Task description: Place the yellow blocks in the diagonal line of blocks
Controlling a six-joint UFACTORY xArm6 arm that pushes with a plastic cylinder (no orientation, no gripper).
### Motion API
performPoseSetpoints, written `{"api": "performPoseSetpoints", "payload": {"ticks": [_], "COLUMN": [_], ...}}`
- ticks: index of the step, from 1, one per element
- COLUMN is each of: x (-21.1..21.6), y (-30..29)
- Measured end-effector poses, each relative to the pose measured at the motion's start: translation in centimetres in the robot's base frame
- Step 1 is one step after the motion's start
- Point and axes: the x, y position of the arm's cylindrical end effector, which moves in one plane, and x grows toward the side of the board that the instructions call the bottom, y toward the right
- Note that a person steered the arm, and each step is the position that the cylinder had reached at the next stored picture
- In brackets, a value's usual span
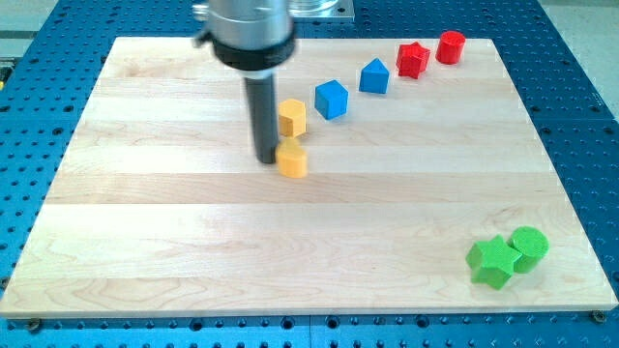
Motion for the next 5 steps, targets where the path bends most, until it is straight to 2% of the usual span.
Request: {"api": "performPoseSetpoints", "payload": {"ticks": [2, 3, 4, 5], "x": [0.8, 3.8, 3.9, 4.3], "y": [16.0, 15.0, 6.2, 2.1]}}
